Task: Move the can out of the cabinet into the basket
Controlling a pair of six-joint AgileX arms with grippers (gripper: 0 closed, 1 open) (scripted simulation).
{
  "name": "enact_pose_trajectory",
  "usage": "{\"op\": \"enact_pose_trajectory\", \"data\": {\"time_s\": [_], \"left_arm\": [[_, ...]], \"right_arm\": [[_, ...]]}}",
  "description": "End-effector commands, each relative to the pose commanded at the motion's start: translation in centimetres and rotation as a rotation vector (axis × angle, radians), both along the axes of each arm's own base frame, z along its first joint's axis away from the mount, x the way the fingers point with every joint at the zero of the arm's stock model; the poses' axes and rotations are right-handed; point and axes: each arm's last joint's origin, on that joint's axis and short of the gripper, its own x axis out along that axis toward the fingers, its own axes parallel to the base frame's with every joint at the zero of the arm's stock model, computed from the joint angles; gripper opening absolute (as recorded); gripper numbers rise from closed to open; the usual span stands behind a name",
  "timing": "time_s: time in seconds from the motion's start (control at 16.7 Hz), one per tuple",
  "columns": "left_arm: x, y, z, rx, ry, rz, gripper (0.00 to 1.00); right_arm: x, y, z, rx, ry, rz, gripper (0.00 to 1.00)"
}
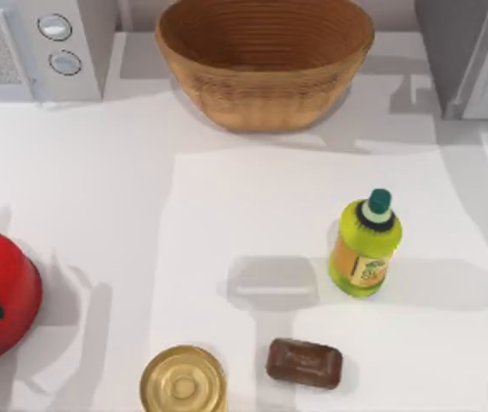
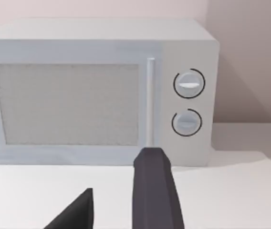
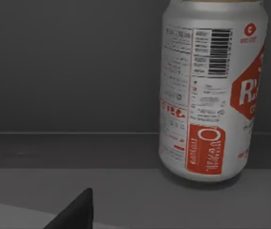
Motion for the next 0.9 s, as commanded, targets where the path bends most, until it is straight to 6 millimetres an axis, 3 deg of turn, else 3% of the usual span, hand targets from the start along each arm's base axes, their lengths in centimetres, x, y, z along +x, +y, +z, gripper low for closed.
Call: {"op": "enact_pose_trajectory", "data": {"time_s": [0.42, 0.9], "left_arm": [[0.0, 0.0, 0.0, 0.0, 0.0, 0.0, 1.0], [0.0, 0.0, 0.0, 0.0, 0.0, 0.0, 1.0]], "right_arm": [[0.5, -0.1, 0.2, 0.001, -0.006, -0.005, 1.0], [7.8, -1.1, -0.2, 0.001, -0.008, -0.017, 1.0]]}}
